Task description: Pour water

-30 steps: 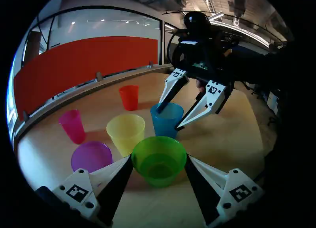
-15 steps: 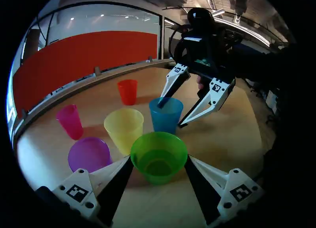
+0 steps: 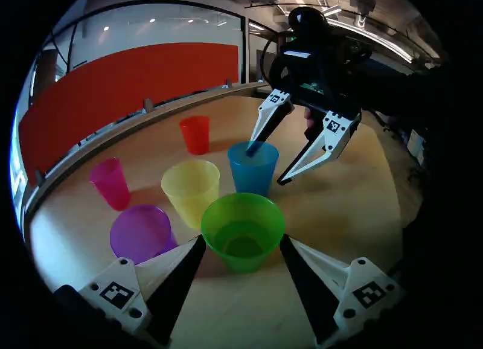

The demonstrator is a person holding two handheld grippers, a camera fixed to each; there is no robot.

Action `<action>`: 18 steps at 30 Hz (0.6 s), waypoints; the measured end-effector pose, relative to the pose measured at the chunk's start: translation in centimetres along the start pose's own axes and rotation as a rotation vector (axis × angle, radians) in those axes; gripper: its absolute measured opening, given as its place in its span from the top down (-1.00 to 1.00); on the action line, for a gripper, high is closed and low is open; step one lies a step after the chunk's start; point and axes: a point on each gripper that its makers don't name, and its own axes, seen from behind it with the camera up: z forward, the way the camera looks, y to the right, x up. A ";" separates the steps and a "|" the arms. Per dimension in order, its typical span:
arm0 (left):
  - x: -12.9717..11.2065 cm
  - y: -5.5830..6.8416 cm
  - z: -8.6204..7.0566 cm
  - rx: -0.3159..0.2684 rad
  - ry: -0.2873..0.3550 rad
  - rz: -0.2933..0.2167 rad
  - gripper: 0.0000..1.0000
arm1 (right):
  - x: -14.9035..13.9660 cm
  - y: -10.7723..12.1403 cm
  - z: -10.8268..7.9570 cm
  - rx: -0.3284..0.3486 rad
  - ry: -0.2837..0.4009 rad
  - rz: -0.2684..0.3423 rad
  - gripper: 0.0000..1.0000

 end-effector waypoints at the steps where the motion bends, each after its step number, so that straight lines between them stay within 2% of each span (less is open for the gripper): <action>1: 0.0 0.0 -0.2 0.002 -0.003 0.003 -0.82 | 0.0 -0.1 -0.1 0.000 0.000 0.001 -1.00; 11: -0.4 -0.5 -2.5 0.040 -0.021 0.031 -0.82 | -0.7 -1.0 -1.3 -0.016 0.003 0.017 -1.00; 18: -0.9 -0.6 -4.5 0.070 -0.027 0.029 -0.82 | -1.3 -1.6 -2.9 -0.041 0.010 0.055 -1.00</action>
